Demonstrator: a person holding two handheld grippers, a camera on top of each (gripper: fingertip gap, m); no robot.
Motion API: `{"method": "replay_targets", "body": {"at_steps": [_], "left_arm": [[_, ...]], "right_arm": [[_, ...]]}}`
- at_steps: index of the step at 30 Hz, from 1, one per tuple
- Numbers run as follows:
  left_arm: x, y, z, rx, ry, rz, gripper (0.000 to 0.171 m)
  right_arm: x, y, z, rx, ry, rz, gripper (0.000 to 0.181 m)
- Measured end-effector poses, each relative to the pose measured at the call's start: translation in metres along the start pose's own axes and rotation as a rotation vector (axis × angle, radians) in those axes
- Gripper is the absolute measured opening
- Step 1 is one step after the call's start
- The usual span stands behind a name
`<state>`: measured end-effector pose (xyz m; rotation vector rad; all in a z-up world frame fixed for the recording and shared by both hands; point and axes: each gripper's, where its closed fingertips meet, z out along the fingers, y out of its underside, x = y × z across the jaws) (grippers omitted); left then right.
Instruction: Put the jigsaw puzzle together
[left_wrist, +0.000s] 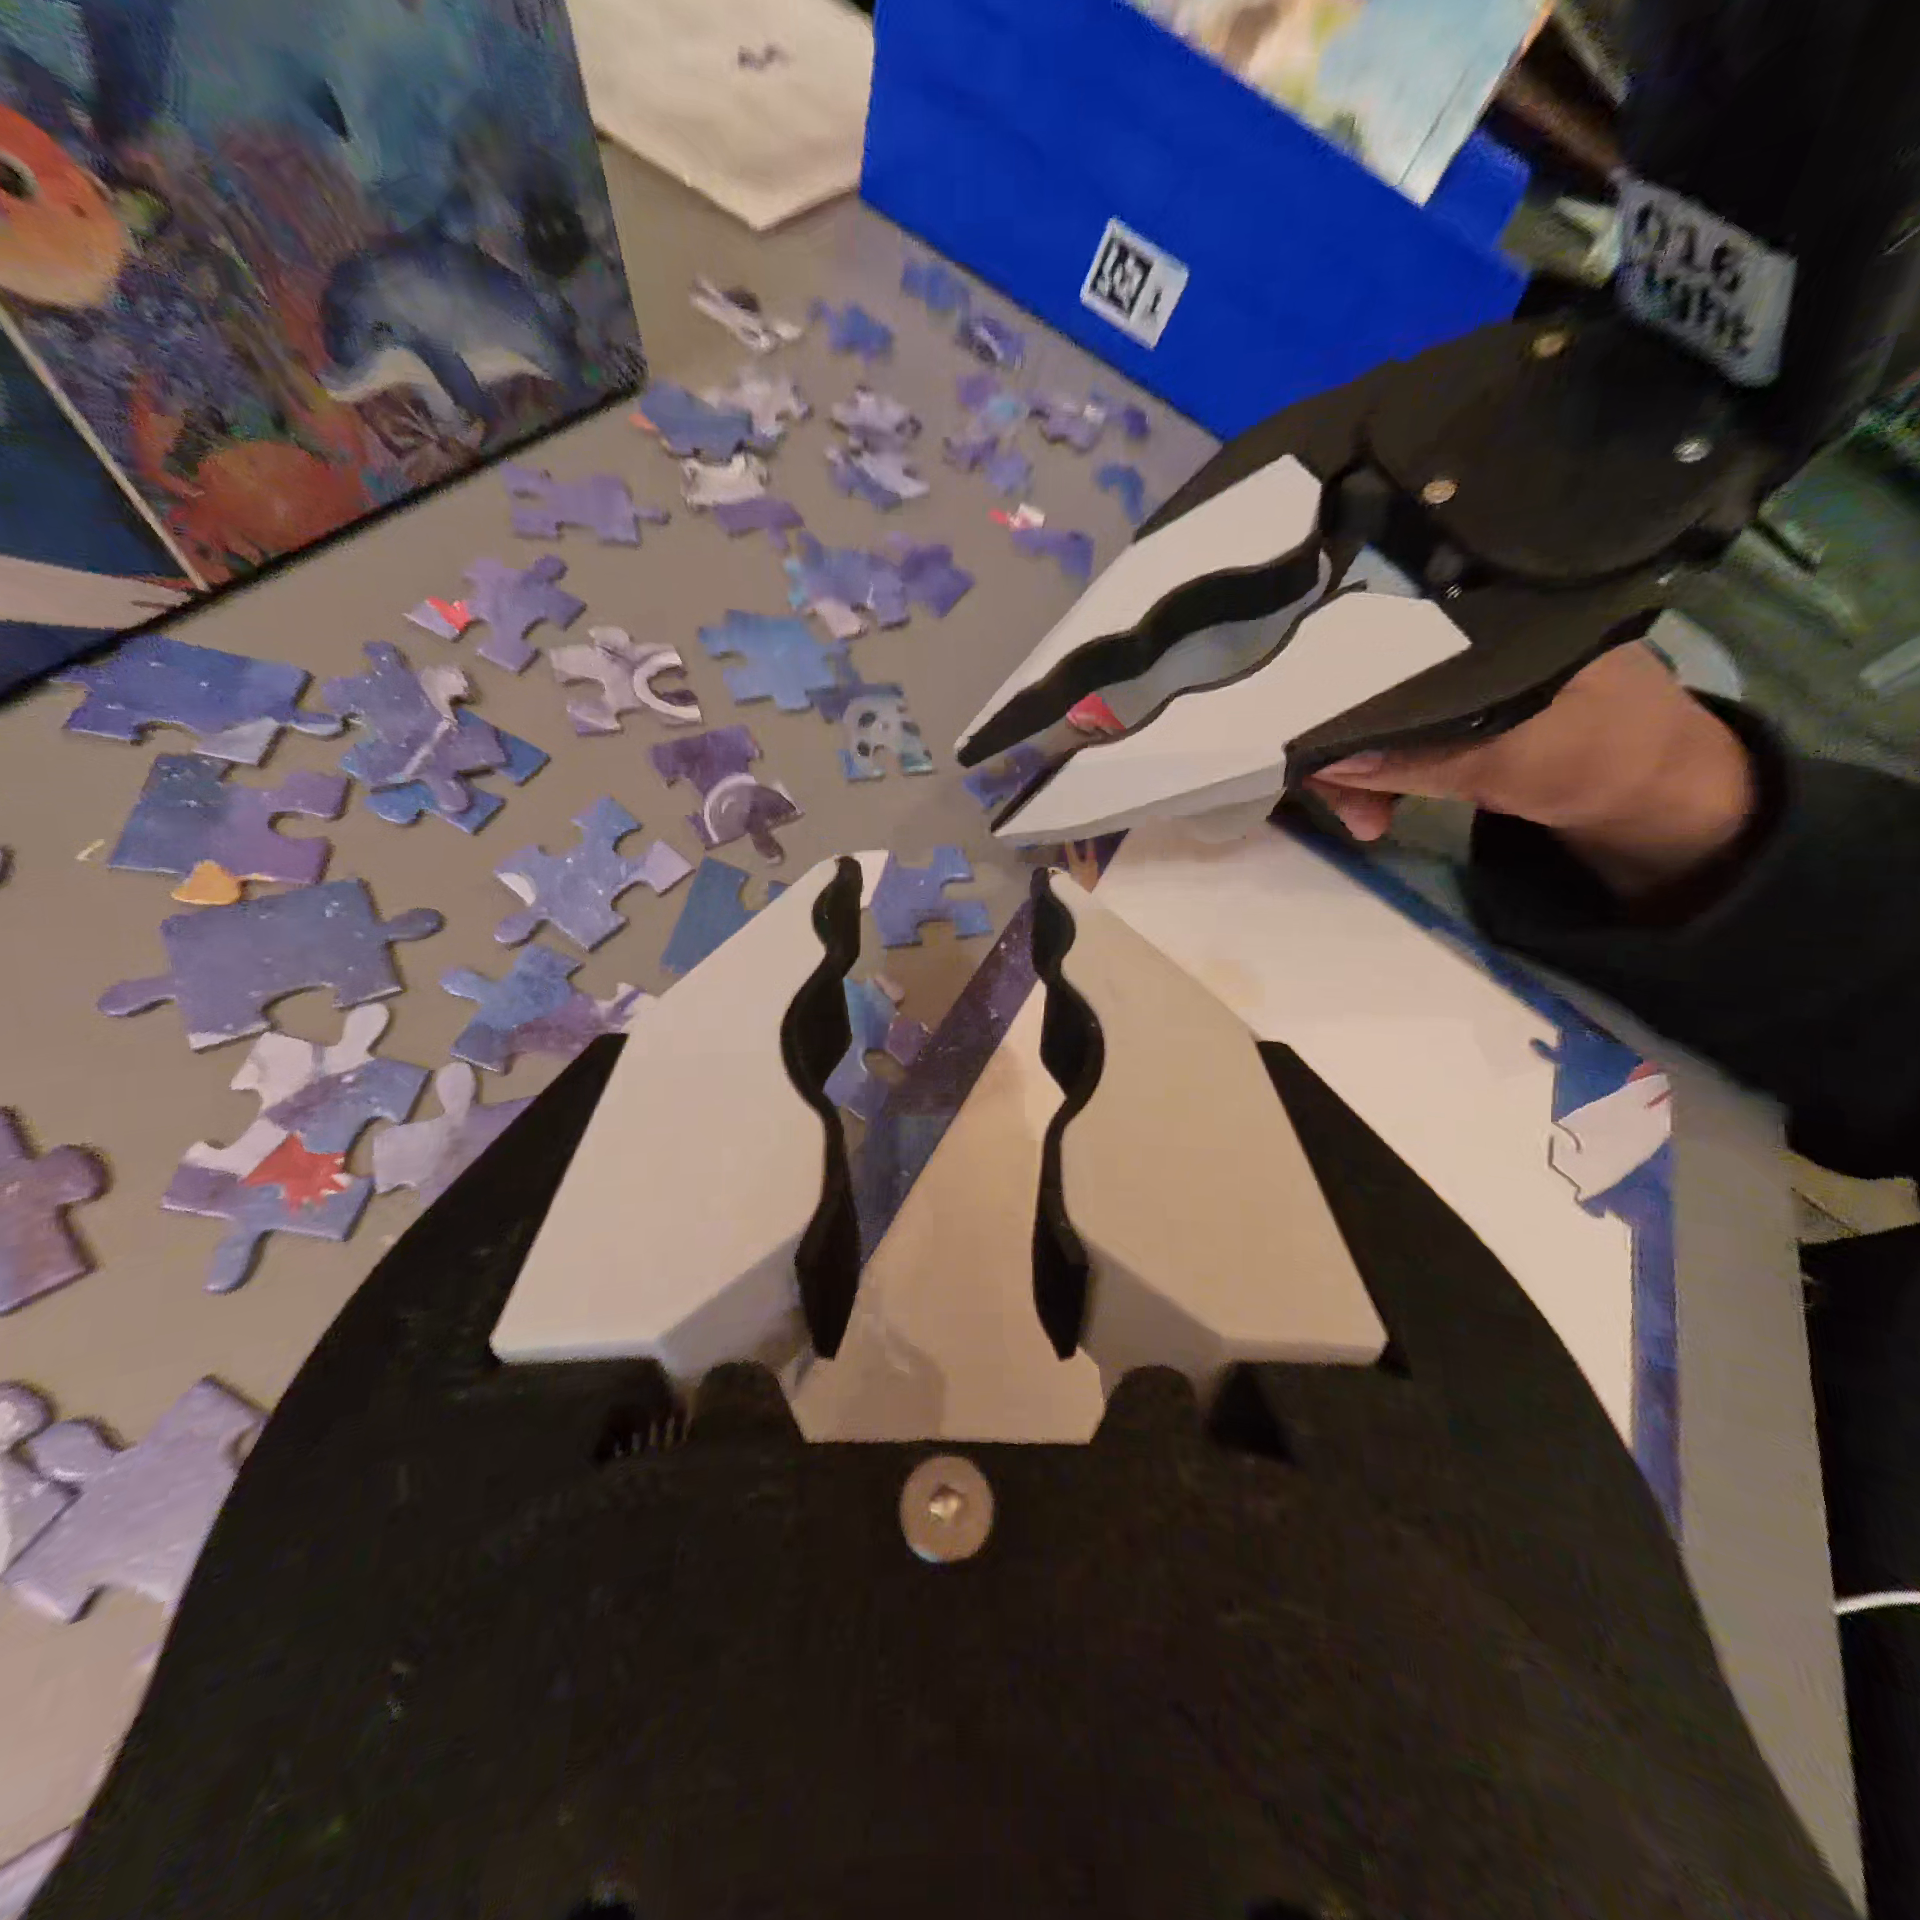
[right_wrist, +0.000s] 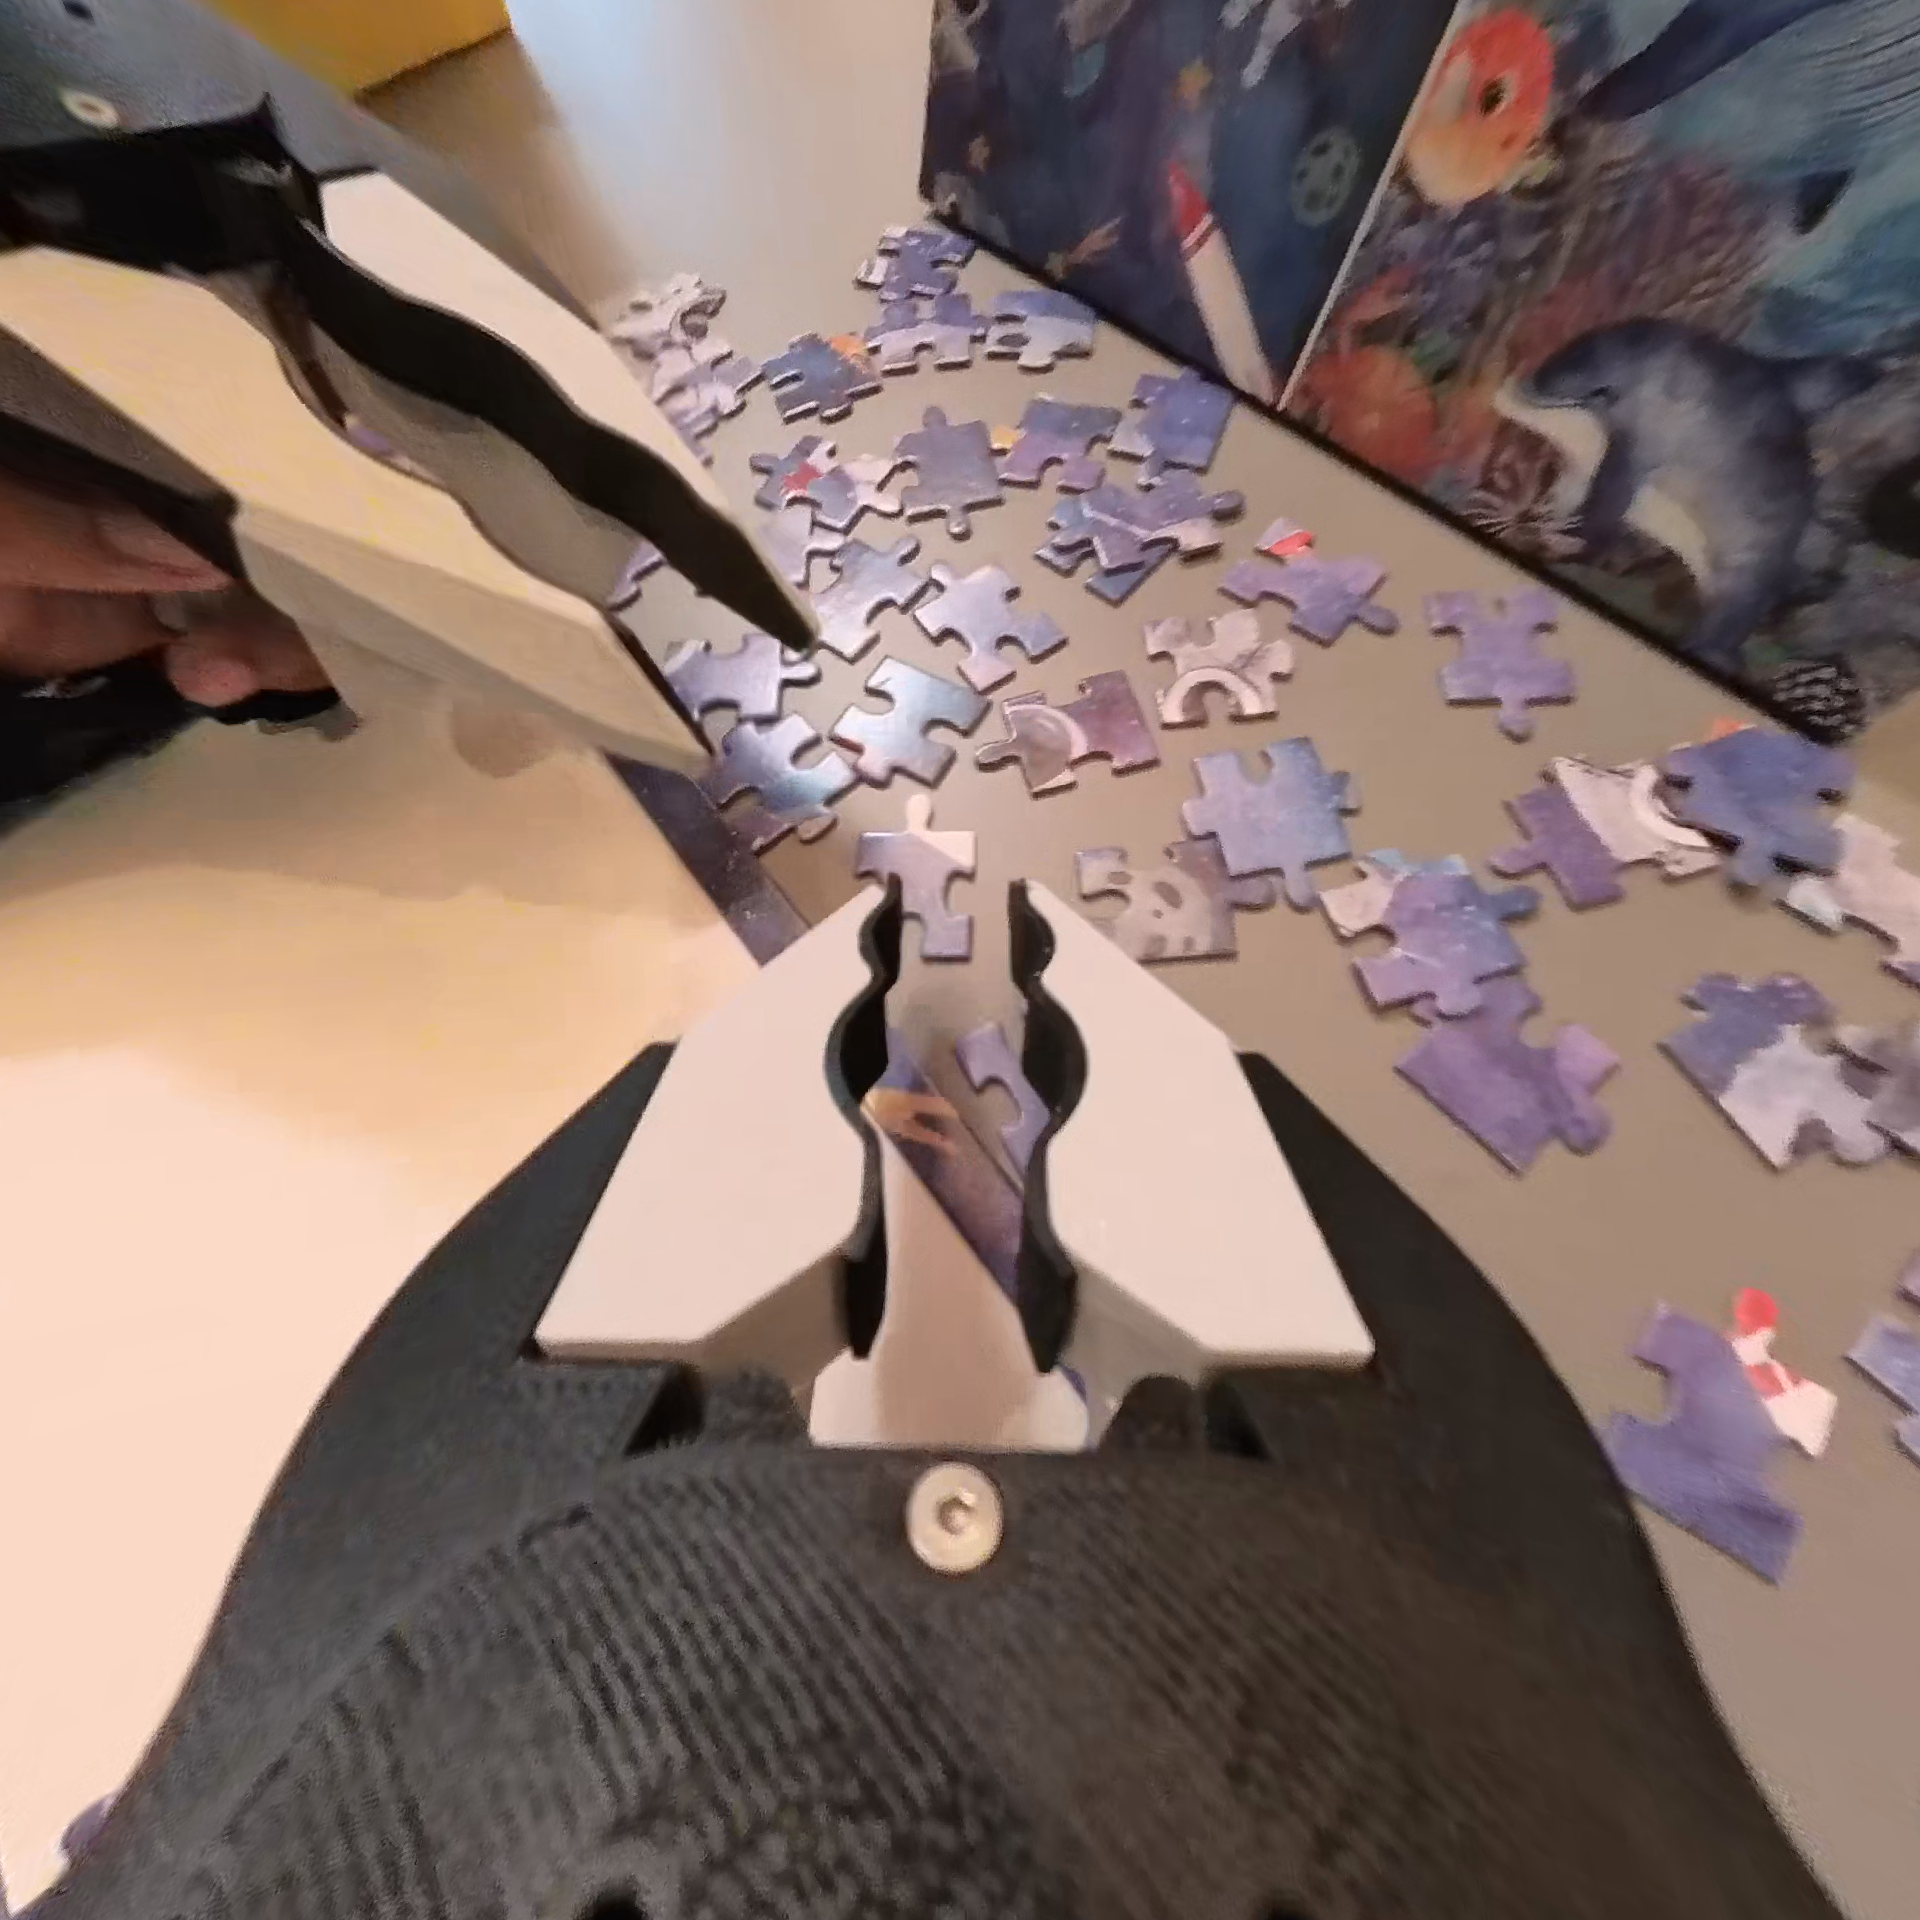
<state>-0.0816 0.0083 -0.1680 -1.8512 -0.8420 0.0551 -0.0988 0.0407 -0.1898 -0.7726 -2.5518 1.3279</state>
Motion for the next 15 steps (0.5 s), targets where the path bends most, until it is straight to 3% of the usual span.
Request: {"method": "replay_targets", "body": {"at_steps": [7, 11, 15], "left_arm": [[0.006, 0.004, 0.008, -0.001, 0.037, -0.041, 0.03], [0.002, -0.004, 0.002, 0.044, 0.022, -0.048, 0.029], [-0.001, -0.007, -0.001, 0.06, 0.004, -0.037, 0.029]], "right_arm": [[-0.009, 0.011, 0.024, -0.102, 0.039, -0.044, 0.031], [-0.015, 0.007, 0.031, -0.115, 0.038, -0.09, 0.013], [-0.016, 0.007, 0.03, -0.139, 0.056, -0.117, 0.012]]}}
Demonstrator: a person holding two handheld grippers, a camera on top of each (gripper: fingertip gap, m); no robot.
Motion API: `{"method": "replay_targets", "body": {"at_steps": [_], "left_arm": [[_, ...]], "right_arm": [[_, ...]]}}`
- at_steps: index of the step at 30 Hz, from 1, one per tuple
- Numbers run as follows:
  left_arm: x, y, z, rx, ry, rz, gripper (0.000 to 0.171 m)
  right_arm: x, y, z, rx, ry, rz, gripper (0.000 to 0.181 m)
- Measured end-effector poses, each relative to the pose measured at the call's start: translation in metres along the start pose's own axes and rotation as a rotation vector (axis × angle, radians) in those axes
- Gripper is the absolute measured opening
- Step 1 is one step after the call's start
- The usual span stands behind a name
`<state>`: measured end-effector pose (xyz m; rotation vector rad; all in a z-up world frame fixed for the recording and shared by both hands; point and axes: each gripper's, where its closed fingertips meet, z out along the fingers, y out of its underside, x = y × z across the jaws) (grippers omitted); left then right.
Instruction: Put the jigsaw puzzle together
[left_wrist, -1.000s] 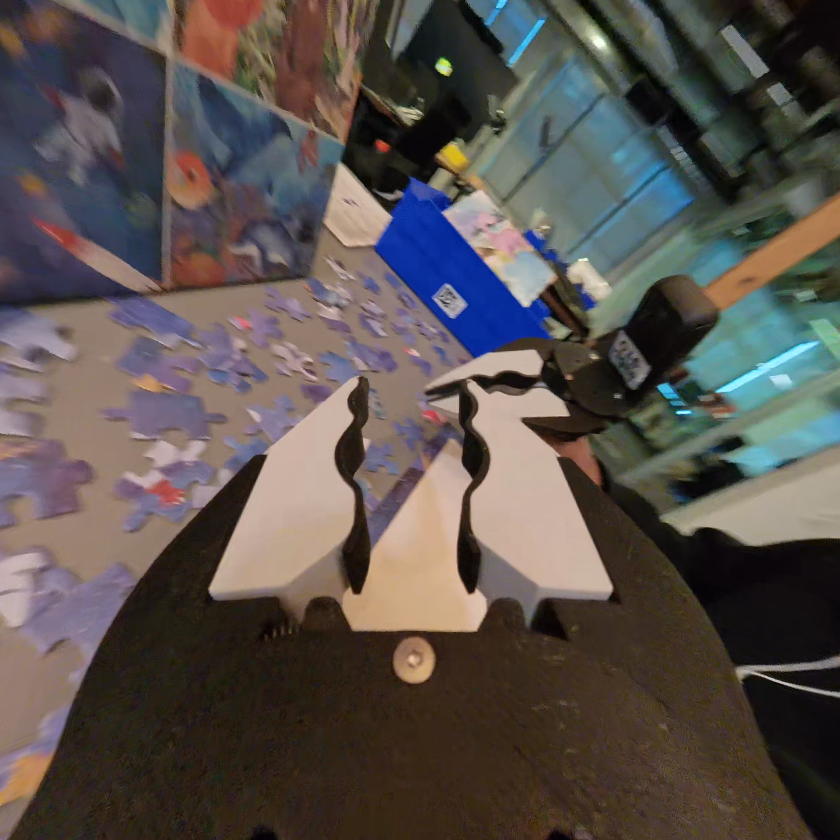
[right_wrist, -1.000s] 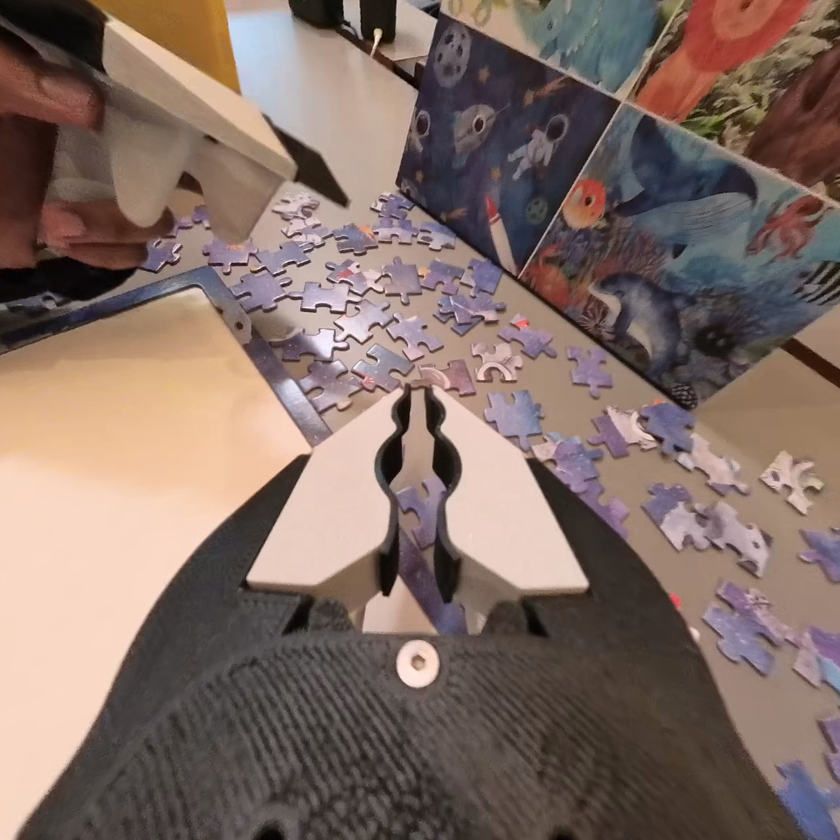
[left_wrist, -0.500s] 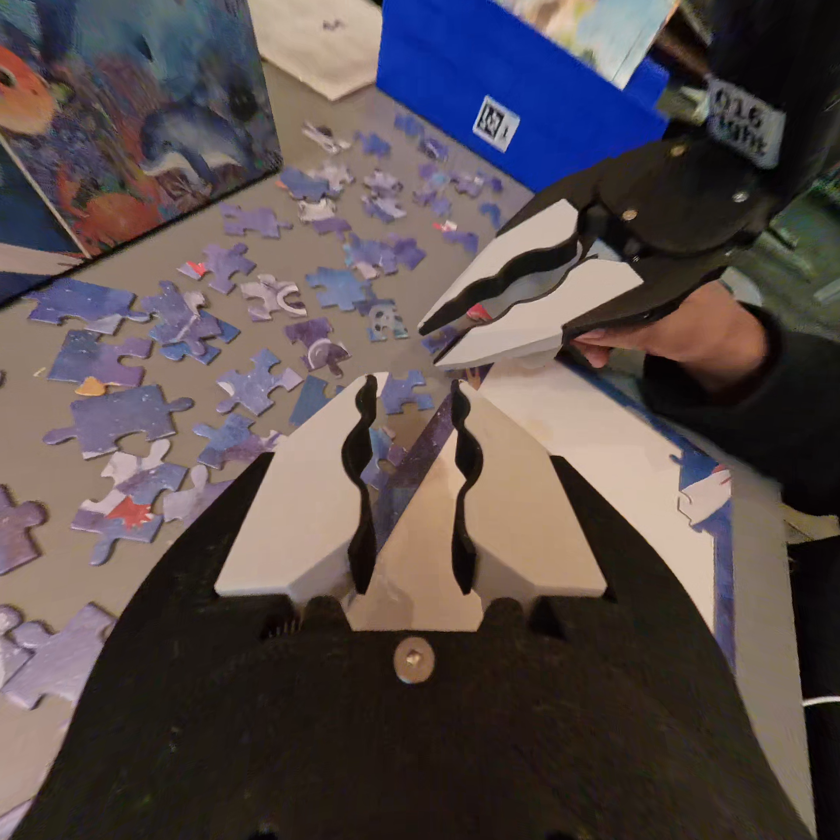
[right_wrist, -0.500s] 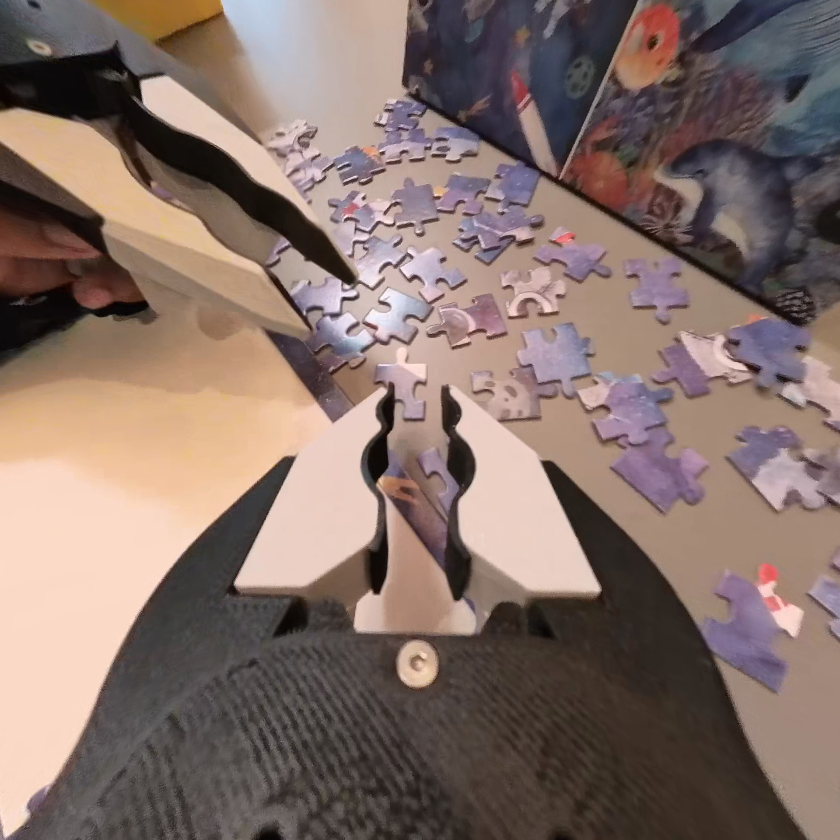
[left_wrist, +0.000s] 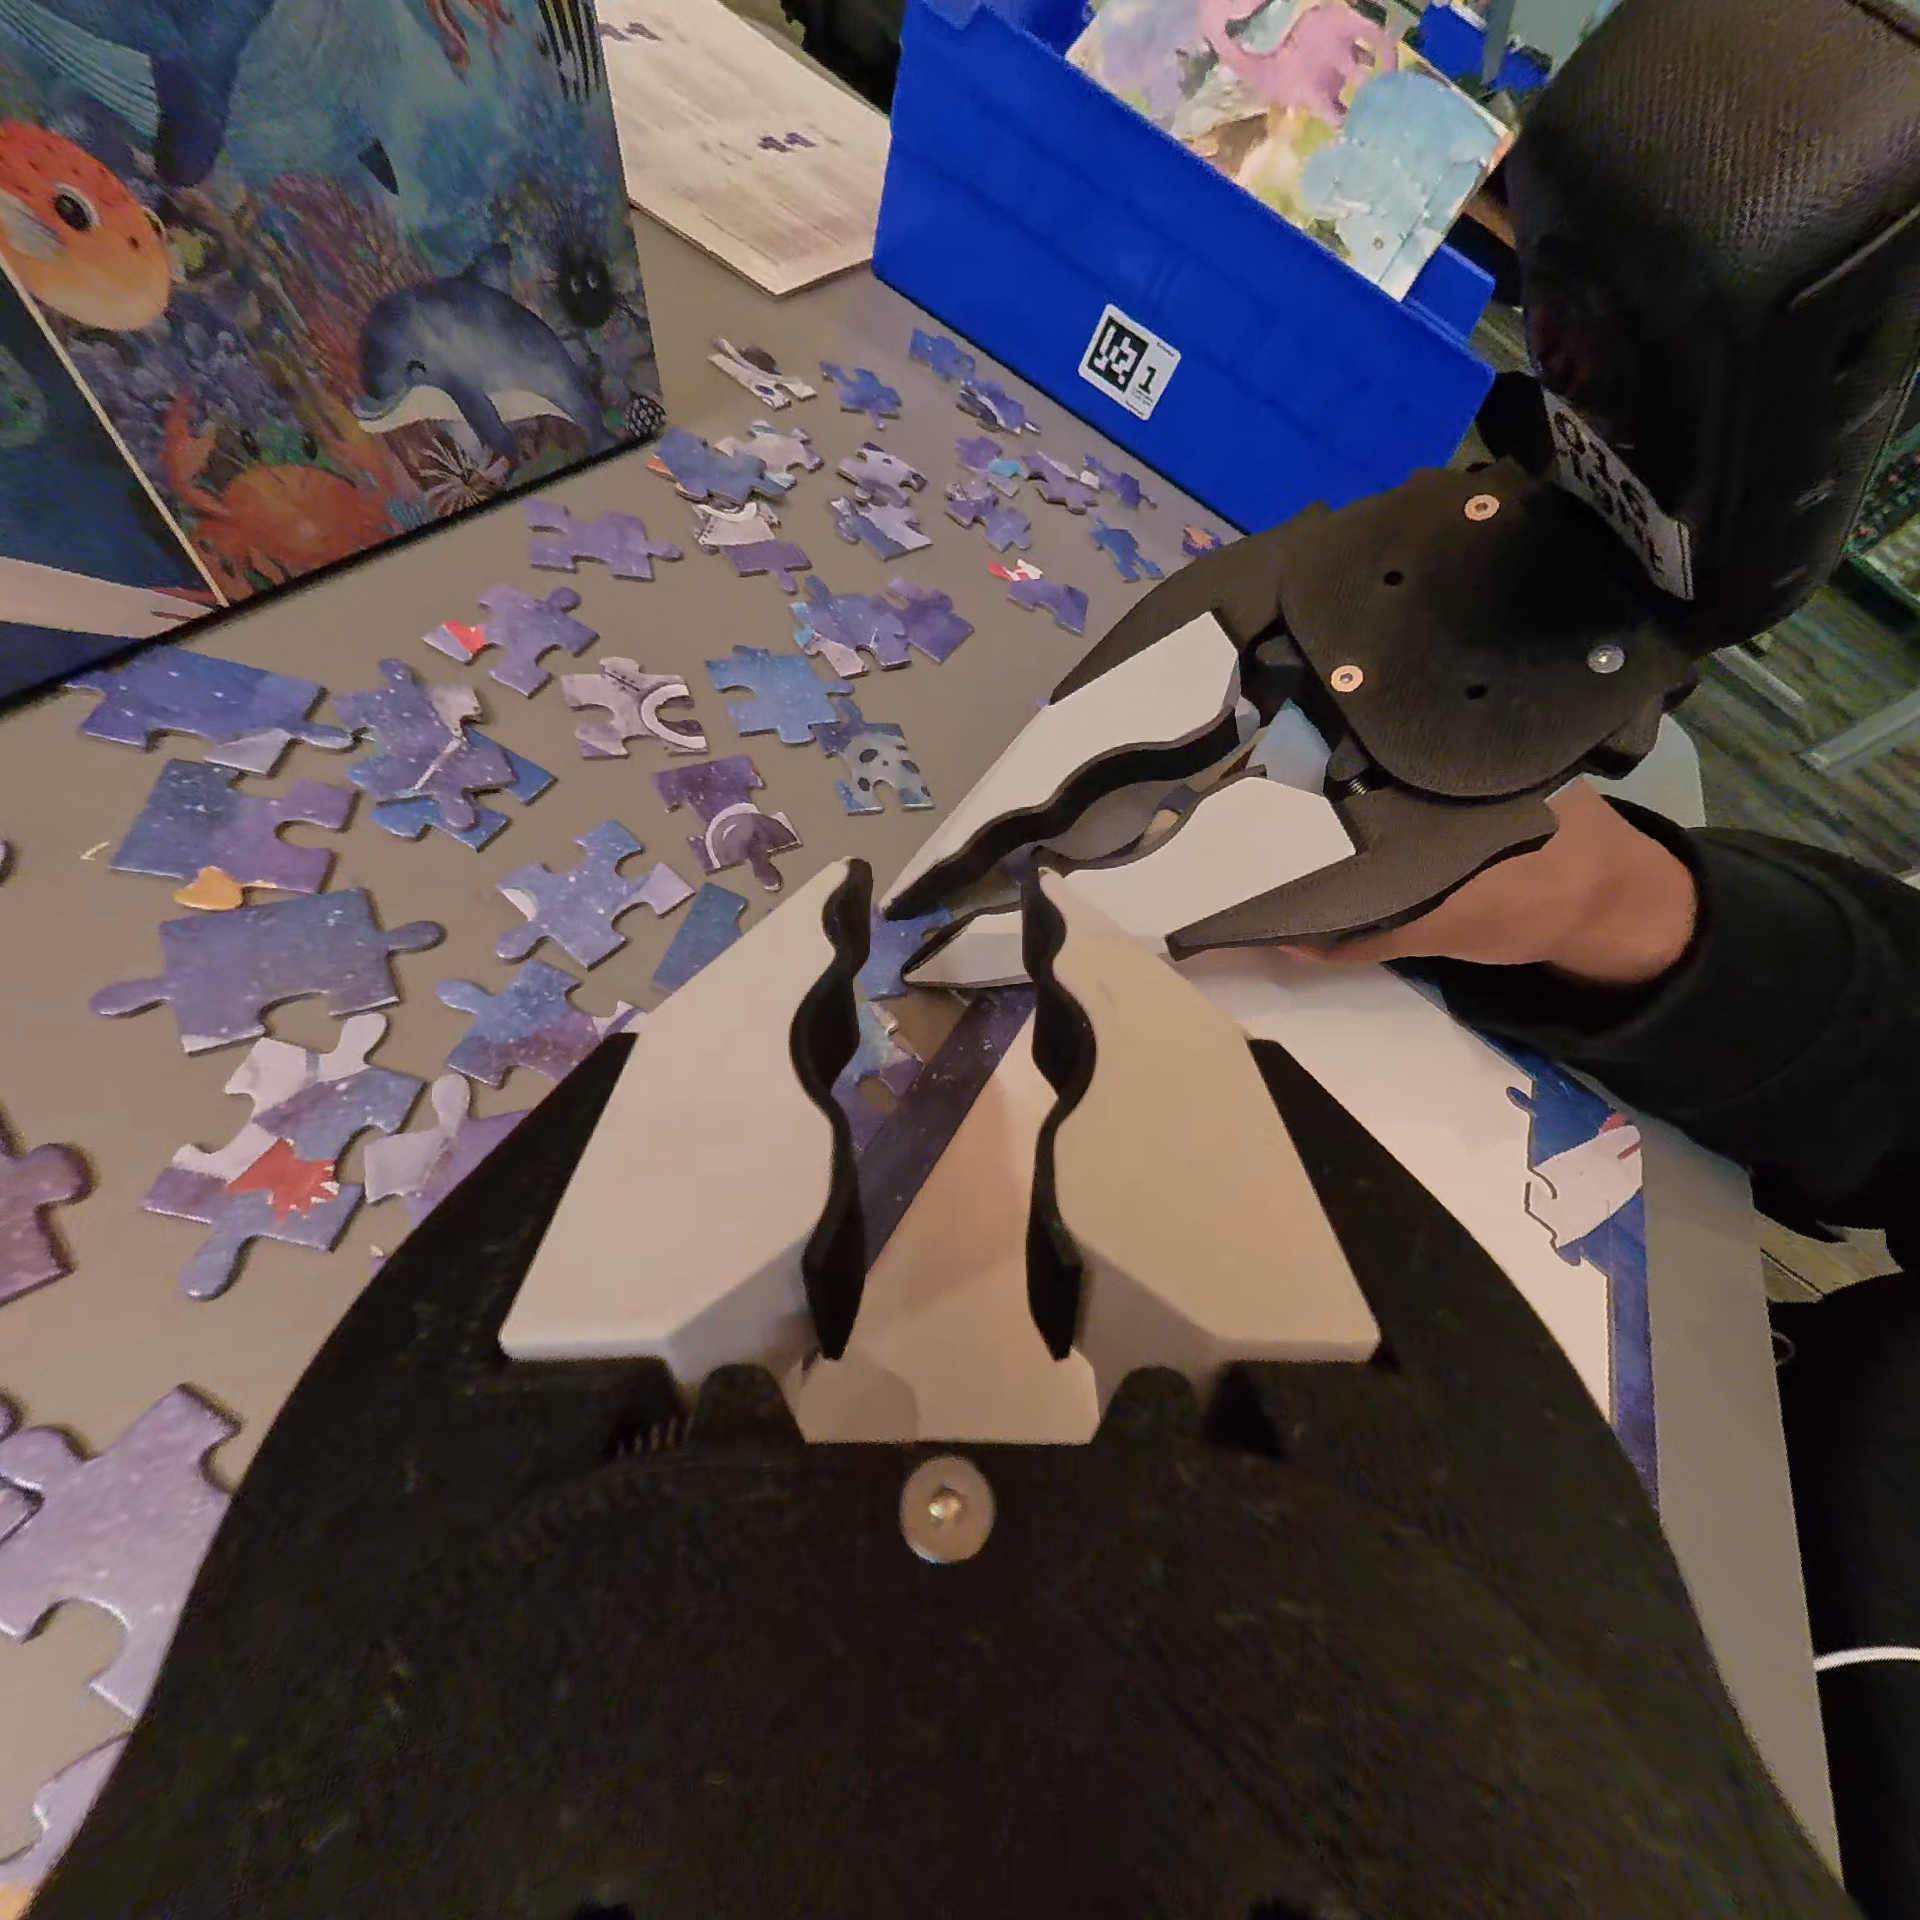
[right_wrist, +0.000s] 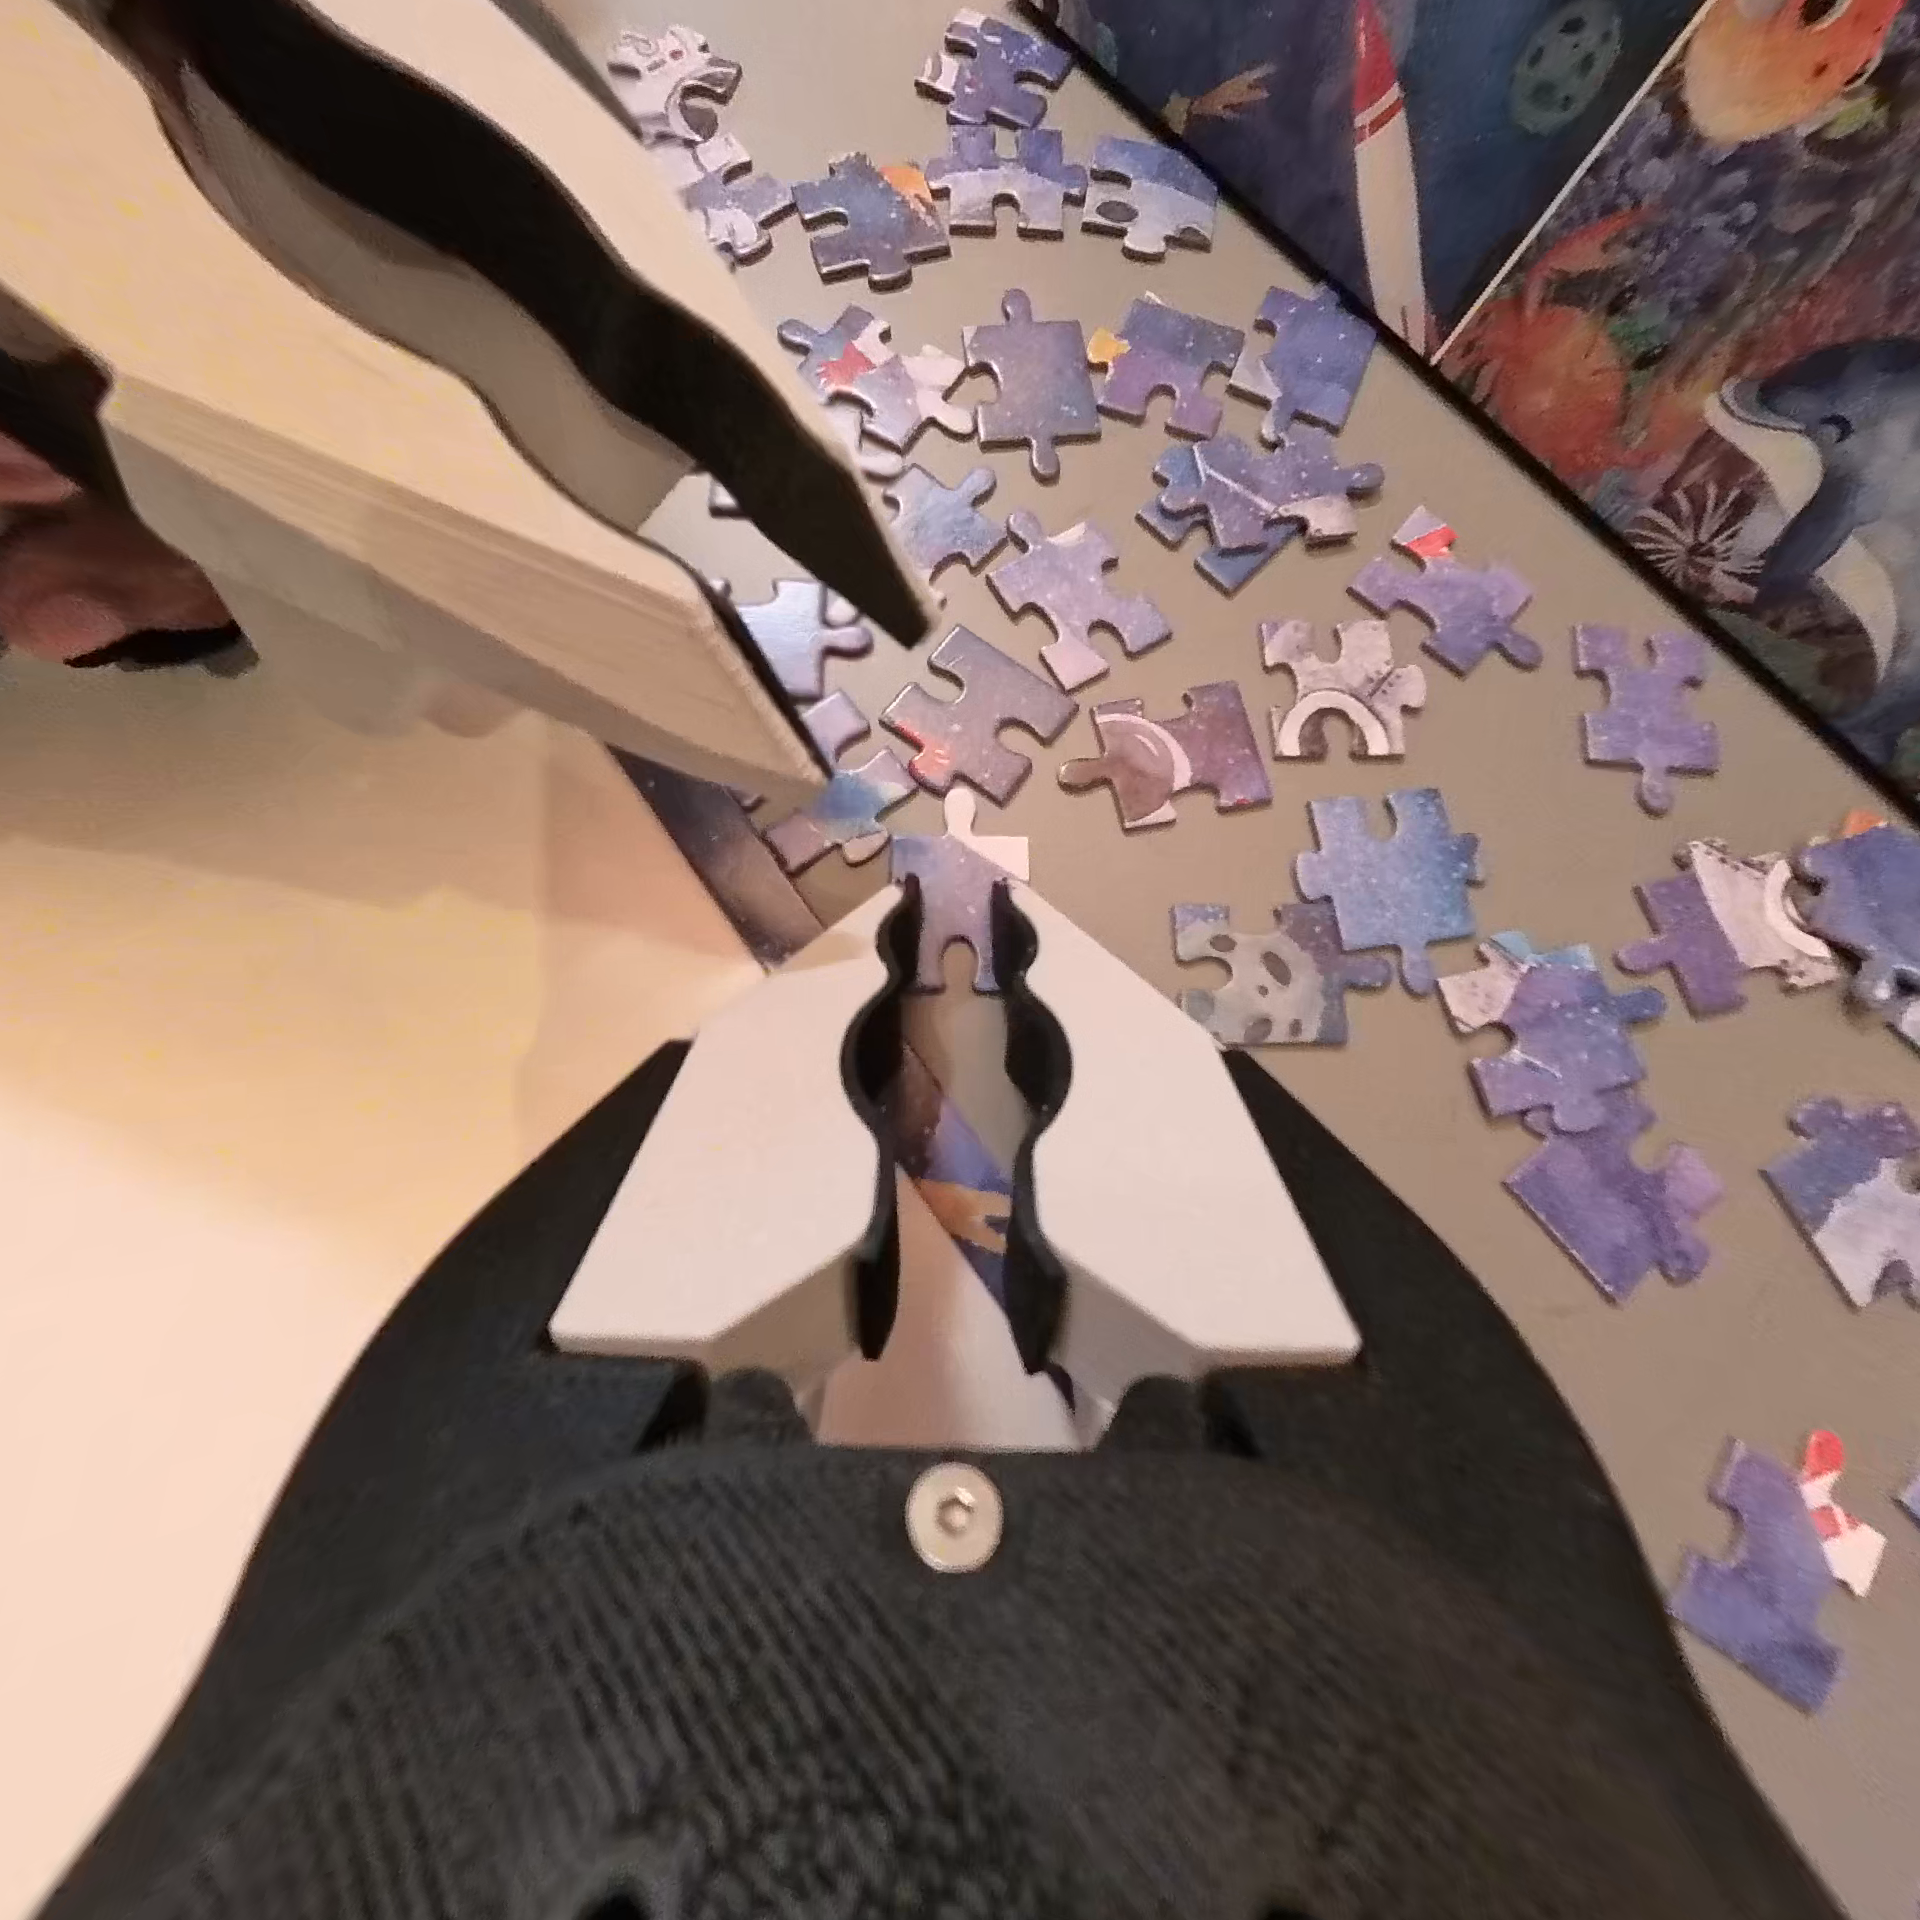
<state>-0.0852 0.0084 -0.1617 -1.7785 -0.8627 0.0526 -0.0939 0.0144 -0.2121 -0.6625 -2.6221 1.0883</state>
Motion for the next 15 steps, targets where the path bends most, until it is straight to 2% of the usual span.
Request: {"method": "replay_targets", "body": {"at_steps": [3, 7, 11, 15], "left_arm": [[0.0, -0.004, -0.003, 0.015, -0.008, 0.007, 0.029], [-0.003, -0.008, -0.006, 0.044, -0.009, -0.026, 0.03], [0.008, -0.019, -0.014, 0.127, 0.162, -0.195, 0.034], [0.018, -0.019, -0.015, 0.122, 0.295, -0.298, 0.036]], "right_arm": [[0.001, -0.003, -0.004, 0.038, -0.014, -0.002, 0.012], [0.001, -0.023, -0.026, 0.186, -0.066, 0.003, 0.012], [-0.003, -0.035, -0.05, 0.307, -0.042, -0.171, 0.012], [-0.022, -0.048, -0.073, 0.434, -0.024, -0.374, 0.011]]}}
